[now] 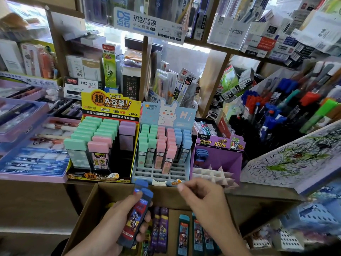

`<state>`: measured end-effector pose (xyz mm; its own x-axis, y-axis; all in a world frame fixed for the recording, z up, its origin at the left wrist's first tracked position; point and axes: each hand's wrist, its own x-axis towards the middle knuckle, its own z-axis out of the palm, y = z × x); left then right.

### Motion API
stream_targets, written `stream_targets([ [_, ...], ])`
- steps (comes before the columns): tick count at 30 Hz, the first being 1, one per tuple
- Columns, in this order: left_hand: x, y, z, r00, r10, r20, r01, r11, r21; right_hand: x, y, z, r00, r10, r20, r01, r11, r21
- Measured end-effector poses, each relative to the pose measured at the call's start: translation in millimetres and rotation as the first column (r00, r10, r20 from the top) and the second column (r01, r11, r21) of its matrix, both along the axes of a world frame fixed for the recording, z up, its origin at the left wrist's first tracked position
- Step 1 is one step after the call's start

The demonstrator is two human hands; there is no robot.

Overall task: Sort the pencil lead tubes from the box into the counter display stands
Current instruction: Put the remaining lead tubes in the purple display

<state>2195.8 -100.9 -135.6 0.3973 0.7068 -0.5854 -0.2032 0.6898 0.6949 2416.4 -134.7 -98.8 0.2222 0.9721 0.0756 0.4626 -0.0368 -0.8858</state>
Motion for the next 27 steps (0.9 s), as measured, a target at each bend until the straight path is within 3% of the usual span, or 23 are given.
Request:
stream_targets([
  [2, -3, -5, -5, 1.000, 0.006, -0.021, -0.003, 0.993, 0.120, -11, -3, -3, 0.996, 0.077, -0.034, -0.081, 0.988, -0.133],
  [4, -3, -5, 1, 0.998, 0.067, 0.016, -0.068, 0.997, 0.044, -22, -5, -5, 0.986, 0.138, -0.097, -0.158, 0.958, -0.241],
  [5, -2, -3, 2, 0.997, 0.074, -0.037, -0.071, 0.995, 0.077, -27, -6, -6, 0.979, 0.151, -0.139, -0.185, 0.942, -0.278],
  [8, -8, -19, -2, 0.974, -0.183, -0.131, 0.209, 0.952, 0.225, -37, -8, -7, 0.962, 0.167, -0.216, -0.235, 0.910, -0.343],
  [9, -2, -18, 3, 0.974, -0.188, -0.127, 0.209, 0.962, 0.177, -39, -8, -7, 0.956, 0.167, -0.241, -0.247, 0.902, -0.356],
  [11, -3, -14, 10, 0.984, -0.160, -0.077, 0.167, 0.981, 0.096, -41, -9, -7, 0.948, 0.166, -0.272, -0.262, 0.892, -0.368],
  [16, 2, -16, 24, 0.989, -0.119, -0.089, 0.129, 0.986, 0.110, -42, -9, -10, 0.946, 0.150, -0.286, -0.247, 0.906, -0.344],
  [24, 6, -11, 19, 0.973, 0.020, -0.229, -0.004, 0.998, 0.070, -36, -3, -20, 0.970, 0.089, -0.227, -0.156, 0.941, -0.299],
  [27, 7, -10, 12, 0.965, 0.057, -0.257, -0.028, 0.993, 0.113, -31, -3, -18, 0.960, 0.039, -0.279, -0.123, 0.948, -0.293],
])
